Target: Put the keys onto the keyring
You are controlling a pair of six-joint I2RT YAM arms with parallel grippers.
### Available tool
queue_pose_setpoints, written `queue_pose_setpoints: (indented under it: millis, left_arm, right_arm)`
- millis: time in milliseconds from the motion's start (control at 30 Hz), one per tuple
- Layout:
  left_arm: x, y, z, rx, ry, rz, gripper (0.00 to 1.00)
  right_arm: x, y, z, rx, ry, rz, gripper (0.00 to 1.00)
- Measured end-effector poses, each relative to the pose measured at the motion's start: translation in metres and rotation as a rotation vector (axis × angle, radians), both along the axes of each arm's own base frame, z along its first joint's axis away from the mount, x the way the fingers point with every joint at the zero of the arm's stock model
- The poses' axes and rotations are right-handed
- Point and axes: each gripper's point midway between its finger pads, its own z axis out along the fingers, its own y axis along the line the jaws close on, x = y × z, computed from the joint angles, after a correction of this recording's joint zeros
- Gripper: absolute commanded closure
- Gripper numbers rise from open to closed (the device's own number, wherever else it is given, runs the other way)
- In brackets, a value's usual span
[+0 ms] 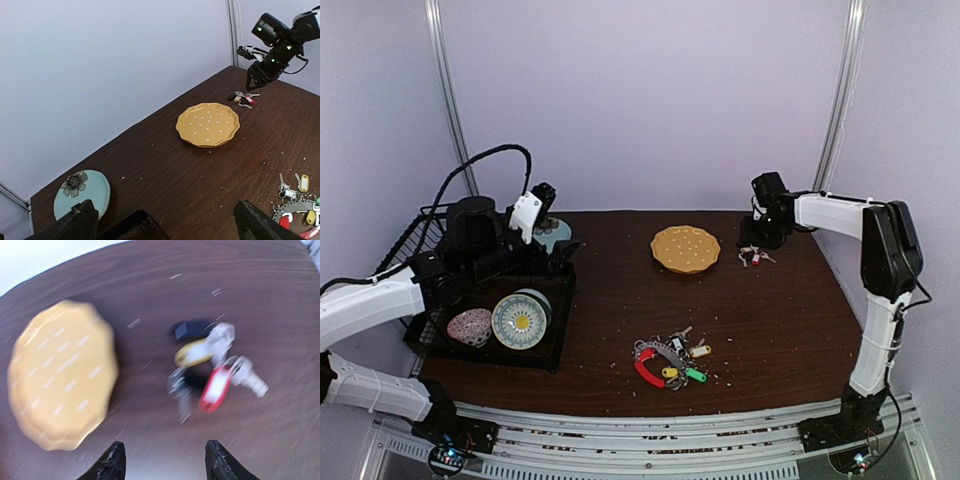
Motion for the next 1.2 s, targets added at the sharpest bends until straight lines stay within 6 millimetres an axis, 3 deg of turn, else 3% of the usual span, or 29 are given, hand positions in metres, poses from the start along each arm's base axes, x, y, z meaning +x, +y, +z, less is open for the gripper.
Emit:
queue_pose_setpoints:
  millis: [100,233,400,567,700,1000,1067,1133,1200]
  left_arm:
    - [0.002,0.001,-0.005,0.015,-0.001,0.008,0.02]
    - [0.005,0.002,-0.015,0.043,0.010,0.020,0.02]
    - [0.007,0.001,-0.019,0.061,0.011,0.020,0.02]
    - [0.007,0.001,-0.018,0.063,0.005,0.019,0.02]
    - [0.006,0.001,-0.019,0.066,0.004,0.018,0.02]
    - [0.003,0.004,-0.008,0.046,-0.019,0.018,0.02]
    - [0.002,0.005,-0.007,0.044,-0.021,0.018,0.02]
    - [0.002,0.005,-0.007,0.044,-0.021,0.018,0.02]
    - [0.002,0.005,-0.006,0.043,-0.021,0.018,0.02]
  right_arm:
    - [0.046,-0.037,-0.024,-0.069,0.021,-0.075,0.42]
    - [0.092,-0.042,-0.049,-0.127,0.040,-0.068,0.37]
    - [0.111,-0.041,-0.075,-0.196,0.066,-0.039,0.40]
    - [0.107,-0.045,-0.087,-0.235,0.095,-0.023,0.59]
    - [0.083,-0.049,-0.088,-0.227,0.112,-0.017,0.65]
    - [-0.023,-0.025,-0.090,-0.189,0.190,0.050,0.74]
    - [-0.048,-0.014,-0.091,-0.190,0.203,0.077,0.72]
    - [-0.076,-0.006,-0.097,-0.198,0.236,0.103,0.67]
    - [-0.102,0.009,-0.090,-0.202,0.251,0.148,0.60]
